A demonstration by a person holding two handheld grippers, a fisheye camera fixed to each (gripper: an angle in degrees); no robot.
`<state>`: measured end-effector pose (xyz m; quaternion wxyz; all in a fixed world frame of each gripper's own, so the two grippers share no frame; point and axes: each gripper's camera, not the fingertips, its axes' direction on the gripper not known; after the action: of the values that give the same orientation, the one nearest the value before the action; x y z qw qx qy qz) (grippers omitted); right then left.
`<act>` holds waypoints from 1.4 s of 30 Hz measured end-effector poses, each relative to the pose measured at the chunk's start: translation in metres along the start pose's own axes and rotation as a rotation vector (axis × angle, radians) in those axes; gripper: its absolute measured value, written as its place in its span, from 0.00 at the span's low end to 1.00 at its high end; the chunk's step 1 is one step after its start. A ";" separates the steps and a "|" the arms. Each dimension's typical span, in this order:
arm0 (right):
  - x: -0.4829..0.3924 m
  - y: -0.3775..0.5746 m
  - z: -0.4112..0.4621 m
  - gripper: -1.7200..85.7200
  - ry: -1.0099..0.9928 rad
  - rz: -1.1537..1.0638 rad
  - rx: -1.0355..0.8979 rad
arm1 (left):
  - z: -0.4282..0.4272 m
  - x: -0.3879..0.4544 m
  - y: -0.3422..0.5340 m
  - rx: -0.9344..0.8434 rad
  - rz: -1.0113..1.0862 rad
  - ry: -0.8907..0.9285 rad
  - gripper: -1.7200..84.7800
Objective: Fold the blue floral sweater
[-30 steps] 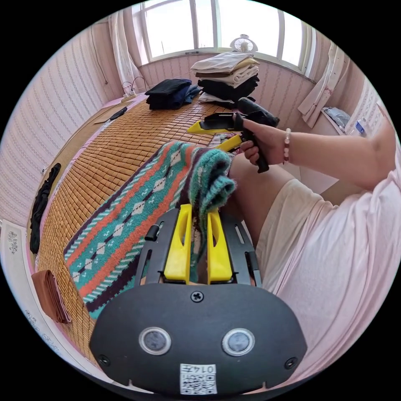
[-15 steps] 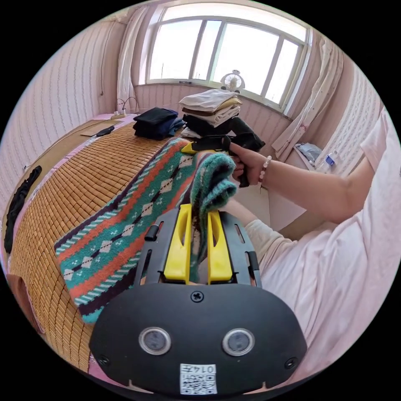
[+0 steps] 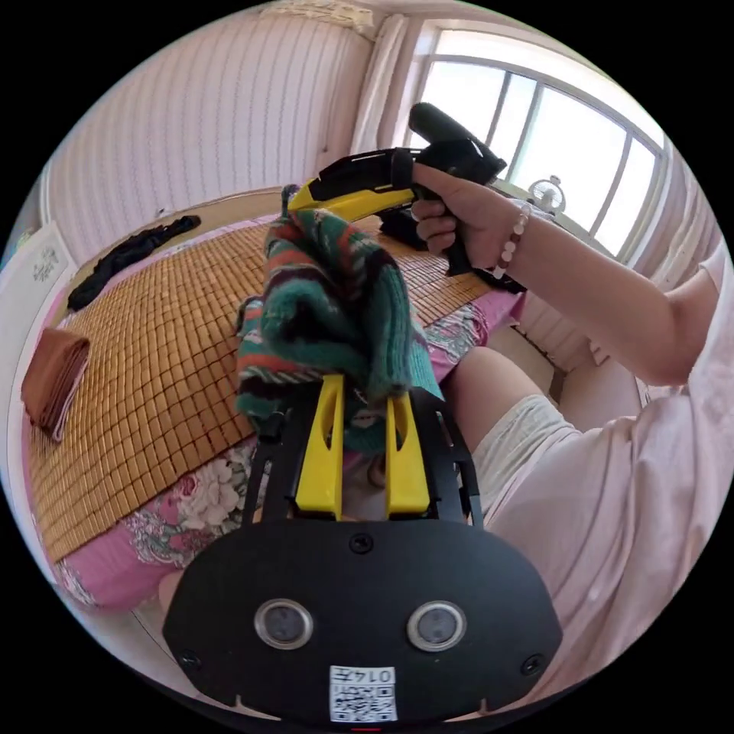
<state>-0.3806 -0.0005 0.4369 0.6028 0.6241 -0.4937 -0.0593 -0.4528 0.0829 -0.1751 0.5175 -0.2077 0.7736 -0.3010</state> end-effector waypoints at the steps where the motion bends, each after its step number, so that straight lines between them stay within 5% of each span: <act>1: -0.014 -0.021 0.034 0.15 0.032 -0.038 -0.054 | -0.001 -0.020 0.014 -0.016 -0.094 -0.028 0.12; 6: -0.038 -0.068 0.129 0.13 0.059 -0.041 -0.291 | -0.007 -0.069 0.060 -0.021 -0.315 -0.083 0.11; 10: -0.075 -0.076 0.114 0.09 0.123 -0.135 -0.198 | -0.023 -0.080 0.074 0.007 -0.362 -0.141 0.10; 17: -0.111 -0.090 0.103 0.14 0.403 -0.224 -0.148 | -0.003 -0.084 0.060 -0.012 -0.321 -0.142 0.13; 25: -0.127 -0.156 0.201 0.14 0.543 -0.215 -0.414 | 0.086 -0.095 0.045 -0.225 -0.298 -0.066 0.10; 31: -0.147 -0.197 0.246 0.09 0.572 -0.282 -0.578 | 0.097 -0.099 0.031 -0.266 -0.281 -0.057 0.06; 42: -0.182 -0.256 0.265 0.07 0.491 -0.327 -0.524 | 0.062 -0.106 0.010 -0.207 -0.313 -0.107 0.06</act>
<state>-0.5103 -0.1147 0.0638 0.8244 0.5152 -0.1969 -0.1274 -0.3555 0.1420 -0.1280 0.4805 -0.3932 0.7302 -0.2853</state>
